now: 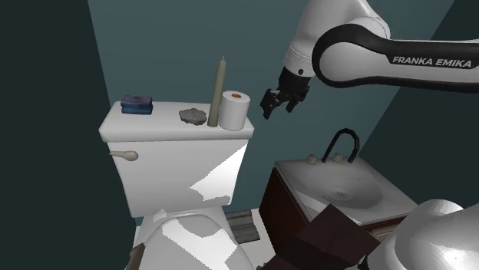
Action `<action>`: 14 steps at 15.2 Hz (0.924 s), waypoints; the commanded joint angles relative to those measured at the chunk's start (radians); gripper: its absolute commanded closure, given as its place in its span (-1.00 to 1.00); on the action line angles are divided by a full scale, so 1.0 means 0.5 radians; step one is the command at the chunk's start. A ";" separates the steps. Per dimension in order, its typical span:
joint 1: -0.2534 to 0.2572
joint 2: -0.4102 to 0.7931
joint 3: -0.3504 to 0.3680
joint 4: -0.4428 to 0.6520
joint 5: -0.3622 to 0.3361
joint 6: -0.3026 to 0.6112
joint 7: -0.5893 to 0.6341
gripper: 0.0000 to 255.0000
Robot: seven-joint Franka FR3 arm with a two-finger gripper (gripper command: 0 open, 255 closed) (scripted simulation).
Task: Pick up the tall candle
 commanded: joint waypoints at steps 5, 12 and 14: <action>-0.134 0.318 0.241 0.343 -0.281 0.179 0.426 -1.00; -0.251 0.736 0.519 0.852 -0.808 0.176 0.959 -1.00; -0.247 0.877 0.586 1.029 -0.998 0.124 1.108 -1.00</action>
